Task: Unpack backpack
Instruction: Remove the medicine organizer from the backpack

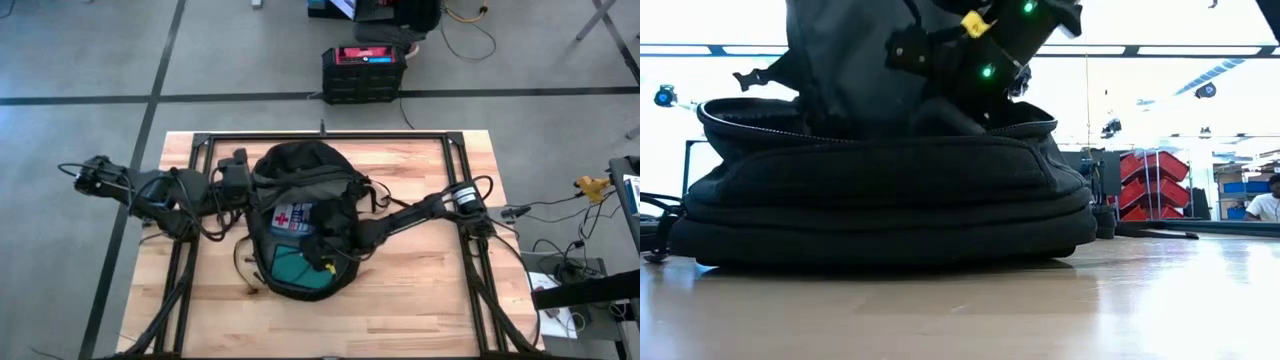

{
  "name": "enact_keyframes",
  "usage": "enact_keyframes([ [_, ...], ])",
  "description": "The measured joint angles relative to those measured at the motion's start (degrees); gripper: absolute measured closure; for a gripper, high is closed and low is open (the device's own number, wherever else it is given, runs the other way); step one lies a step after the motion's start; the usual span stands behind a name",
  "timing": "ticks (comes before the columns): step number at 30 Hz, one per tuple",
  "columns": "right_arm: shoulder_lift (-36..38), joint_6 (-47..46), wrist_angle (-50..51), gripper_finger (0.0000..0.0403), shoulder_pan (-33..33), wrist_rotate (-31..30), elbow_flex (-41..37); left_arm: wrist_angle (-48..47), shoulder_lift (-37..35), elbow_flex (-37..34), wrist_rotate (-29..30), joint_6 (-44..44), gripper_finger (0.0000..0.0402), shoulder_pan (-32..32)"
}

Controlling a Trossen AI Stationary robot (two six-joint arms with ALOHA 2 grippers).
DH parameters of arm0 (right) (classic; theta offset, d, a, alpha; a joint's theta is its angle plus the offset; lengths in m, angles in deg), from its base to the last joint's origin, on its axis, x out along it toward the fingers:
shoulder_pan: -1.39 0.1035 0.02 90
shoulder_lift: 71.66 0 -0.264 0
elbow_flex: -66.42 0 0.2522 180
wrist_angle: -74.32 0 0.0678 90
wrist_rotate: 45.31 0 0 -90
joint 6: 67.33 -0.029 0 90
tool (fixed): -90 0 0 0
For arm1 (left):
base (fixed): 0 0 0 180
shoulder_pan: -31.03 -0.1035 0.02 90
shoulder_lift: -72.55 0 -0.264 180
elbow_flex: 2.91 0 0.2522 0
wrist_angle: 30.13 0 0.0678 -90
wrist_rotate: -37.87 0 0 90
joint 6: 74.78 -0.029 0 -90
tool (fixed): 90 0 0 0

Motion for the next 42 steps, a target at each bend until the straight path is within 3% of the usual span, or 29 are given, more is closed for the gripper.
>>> enact_keyframes([
  [4,-0.48,0.67,-0.07,0.0091,-1.33,-0.82,0.10,1.20,2.19,1.42,-5.07,-0.41,0.0400,0.03],
  [9,0.29,5.33,1.41,0.0097,-1.28,-9.43,-0.04,-1.36,6.81,7.44,-7.56,-1.31,0.0400,0.47],
  [20,4.42,12.74,2.83,0.0094,-0.68,-14.02,-0.27,-16.68,18.15,29.22,-9.23,-2.18,0.0400,0.85],
  [25,4.61,17.51,2.60,0.0100,0.39,-22.99,-0.02,-23.54,23.44,39.05,-9.69,-1.46,0.0400,0.93],
  [31,5.60,15.59,2.41,0.0115,1.27,-16.24,0.38,-26.85,27.01,44.83,-9.19,-1.31,0.0400,0.94],
  [38,5.60,15.82,1.74,0.0140,3.56,-5.94,0.43,-29.20,26.40,44.12,-7.72,-0.97,0.0400,0.59],
  [42,5.60,17.39,0.30,0.0157,5.25,-5.10,0.45,-29.78,26.11,44.09,-6.54,-0.94,0.0400,0.59],
])
